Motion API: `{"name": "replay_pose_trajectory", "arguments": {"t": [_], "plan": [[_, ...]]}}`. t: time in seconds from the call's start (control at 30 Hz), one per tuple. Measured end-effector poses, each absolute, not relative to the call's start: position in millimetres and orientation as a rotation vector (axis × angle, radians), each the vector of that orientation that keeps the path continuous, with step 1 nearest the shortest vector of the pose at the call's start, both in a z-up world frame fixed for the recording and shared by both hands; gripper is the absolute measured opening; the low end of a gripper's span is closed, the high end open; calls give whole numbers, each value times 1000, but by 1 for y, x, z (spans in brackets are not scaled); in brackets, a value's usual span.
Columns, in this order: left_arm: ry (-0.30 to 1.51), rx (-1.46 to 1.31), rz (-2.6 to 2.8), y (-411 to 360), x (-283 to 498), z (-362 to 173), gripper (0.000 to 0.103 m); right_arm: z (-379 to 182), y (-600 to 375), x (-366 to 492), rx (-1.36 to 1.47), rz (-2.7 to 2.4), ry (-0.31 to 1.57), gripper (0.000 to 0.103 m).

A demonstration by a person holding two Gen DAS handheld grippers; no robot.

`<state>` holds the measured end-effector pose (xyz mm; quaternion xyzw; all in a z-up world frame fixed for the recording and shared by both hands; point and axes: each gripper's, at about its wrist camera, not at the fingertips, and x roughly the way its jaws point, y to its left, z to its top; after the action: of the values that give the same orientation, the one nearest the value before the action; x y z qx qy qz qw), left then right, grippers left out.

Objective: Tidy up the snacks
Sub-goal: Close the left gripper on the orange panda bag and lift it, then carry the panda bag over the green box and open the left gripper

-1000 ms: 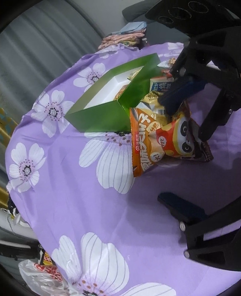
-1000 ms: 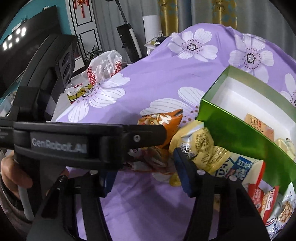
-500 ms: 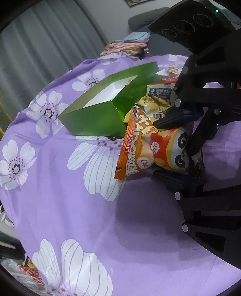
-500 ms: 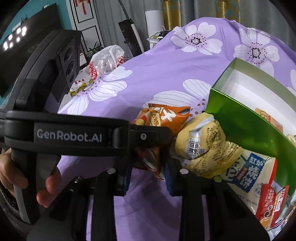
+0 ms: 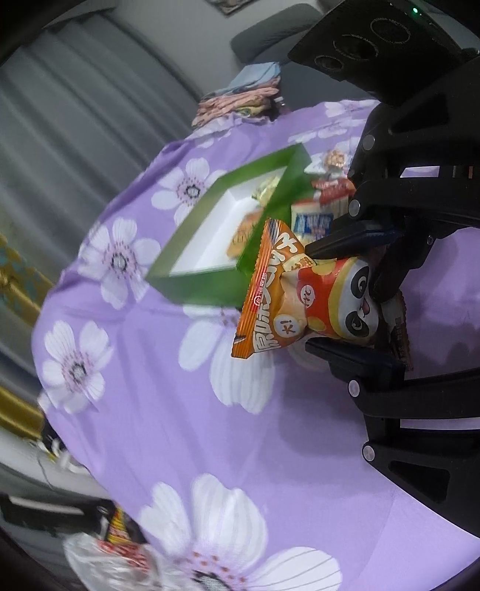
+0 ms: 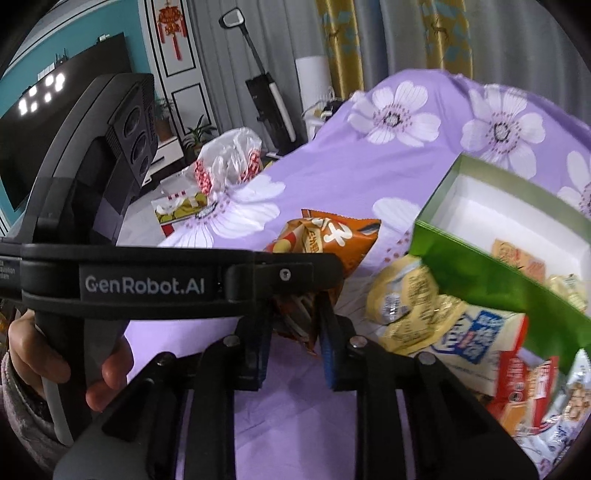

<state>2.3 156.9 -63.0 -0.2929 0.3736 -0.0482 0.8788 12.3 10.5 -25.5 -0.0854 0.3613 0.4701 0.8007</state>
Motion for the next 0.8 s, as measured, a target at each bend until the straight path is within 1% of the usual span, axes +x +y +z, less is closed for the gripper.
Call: {"name": "replay_pose_trajectory", "arguments": {"t": [0.27, 0.5, 0.8], "plan": [[768, -502, -154, 116, 19, -35, 44, -5, -28, 22, -125, 938, 712, 23], [769, -411, -225, 70, 49, -14, 44, 8, -68, 38, -81, 852, 673, 23], [761, -361, -304, 27, 82, -1, 44, 19, -111, 63, -51, 764, 645, 24]]}}
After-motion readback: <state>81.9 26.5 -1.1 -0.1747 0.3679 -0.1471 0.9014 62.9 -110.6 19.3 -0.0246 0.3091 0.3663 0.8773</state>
